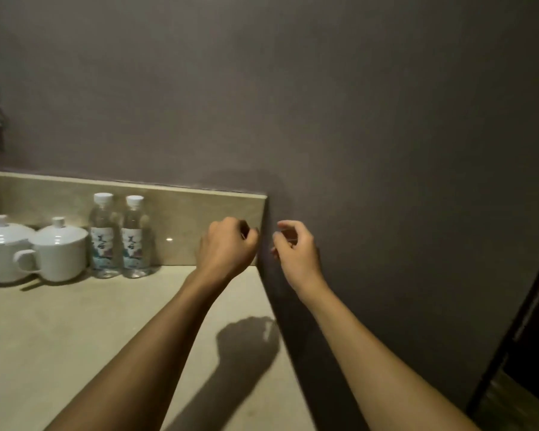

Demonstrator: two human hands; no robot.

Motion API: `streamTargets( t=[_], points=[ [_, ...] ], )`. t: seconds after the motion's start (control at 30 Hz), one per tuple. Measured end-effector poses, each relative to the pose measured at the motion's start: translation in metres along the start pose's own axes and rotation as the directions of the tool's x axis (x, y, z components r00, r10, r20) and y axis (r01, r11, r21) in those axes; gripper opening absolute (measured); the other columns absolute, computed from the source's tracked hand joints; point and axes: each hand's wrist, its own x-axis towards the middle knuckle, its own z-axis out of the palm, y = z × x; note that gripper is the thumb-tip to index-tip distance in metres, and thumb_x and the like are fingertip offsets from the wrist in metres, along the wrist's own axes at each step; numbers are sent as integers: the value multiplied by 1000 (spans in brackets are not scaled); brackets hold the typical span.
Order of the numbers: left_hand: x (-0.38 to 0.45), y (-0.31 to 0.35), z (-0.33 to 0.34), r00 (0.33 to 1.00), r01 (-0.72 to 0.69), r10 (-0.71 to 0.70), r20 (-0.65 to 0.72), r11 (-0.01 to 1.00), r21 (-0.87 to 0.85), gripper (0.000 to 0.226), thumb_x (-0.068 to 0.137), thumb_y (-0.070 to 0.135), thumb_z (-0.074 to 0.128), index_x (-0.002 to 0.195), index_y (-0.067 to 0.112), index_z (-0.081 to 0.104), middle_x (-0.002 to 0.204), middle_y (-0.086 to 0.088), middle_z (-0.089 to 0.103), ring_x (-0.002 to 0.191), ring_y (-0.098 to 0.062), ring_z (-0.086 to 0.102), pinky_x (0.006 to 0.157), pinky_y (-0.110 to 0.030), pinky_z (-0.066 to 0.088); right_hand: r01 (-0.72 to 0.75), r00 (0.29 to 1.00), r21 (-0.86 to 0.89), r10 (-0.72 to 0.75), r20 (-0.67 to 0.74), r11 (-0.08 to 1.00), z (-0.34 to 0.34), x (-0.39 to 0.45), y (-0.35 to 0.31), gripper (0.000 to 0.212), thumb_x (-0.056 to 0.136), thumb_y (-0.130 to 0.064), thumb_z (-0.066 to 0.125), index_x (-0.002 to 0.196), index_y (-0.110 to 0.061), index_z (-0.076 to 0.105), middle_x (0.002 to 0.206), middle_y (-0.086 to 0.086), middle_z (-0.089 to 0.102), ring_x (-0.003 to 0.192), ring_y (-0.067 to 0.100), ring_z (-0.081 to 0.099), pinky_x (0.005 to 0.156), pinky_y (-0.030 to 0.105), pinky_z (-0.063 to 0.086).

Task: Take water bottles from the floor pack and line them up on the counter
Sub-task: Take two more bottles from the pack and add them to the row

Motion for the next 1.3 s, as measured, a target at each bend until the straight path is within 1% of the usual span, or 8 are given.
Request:
streamTargets(
  t=[0.1,0.2,0.4,0.63,0.83,1.0,1.13,1.3],
  points=[
    [-20,65,34,999,-45,46,21,996,-77,35,85,49,47,75,20,64,79,-5,68,80,-30,64,71,-37,54,26,996,-17,-27,-88,1000,-77,-8,11,15,93,-11,56,103,-21,62,85,-2,66,73,14,65,70,31,56],
    [-43,123,69,994,-75,84,67,988,-132,35,84,53,47,81,24,66,85,-2,70,86,-29,65,78,-39,55,4,987,-59,-13,-158,998,-145,-18,29,20,91,-5,54,94,-23,62,78,-4,64,63,12,62,68,35,56],
    [-81,212,122,965,-108,152,215,973,-204,32,89,52,50,93,25,69,97,-3,71,94,-28,65,84,-40,54,-91,952,-104,56,-300,990,-254,-48,69,26,91,-2,54,87,-27,59,77,-4,61,62,8,60,61,28,52],
    [-127,267,208,867,-181,239,438,969,-171,33,91,52,50,99,25,68,98,-3,69,91,-29,65,82,-41,55,-257,899,-128,189,-395,958,-334,-75,130,22,88,0,56,86,-21,61,79,-2,60,70,13,61,66,30,53],
    [-130,281,295,781,-149,227,582,972,-179,36,93,52,49,103,23,67,97,-3,67,88,-26,64,80,-41,55,-425,847,-111,351,-399,898,-374,-71,200,21,91,-1,54,86,-20,61,80,0,61,67,9,60,62,23,52],
    [-125,264,385,708,-5,116,697,987,-159,37,92,55,47,101,25,67,99,-2,67,89,-24,64,82,-42,56,-530,795,-83,460,-395,844,-385,-49,272,20,94,-1,51,87,-19,56,75,-1,59,58,8,56,53,18,48],
    [-109,227,450,656,139,-24,754,986,-90,34,91,52,50,94,23,68,98,-5,67,93,-29,64,83,-40,55,-632,756,-109,579,-306,767,-375,-14,340,19,94,0,49,89,-17,55,74,1,58,56,9,53,49,17,44],
    [-103,167,520,565,286,-203,800,957,41,30,92,47,48,80,23,61,94,-10,66,89,-32,63,79,-39,54,-765,644,-134,757,-109,631,-351,-11,426,10,97,-5,47,102,-9,55,78,2,57,57,8,53,47,13,43]
  ],
)
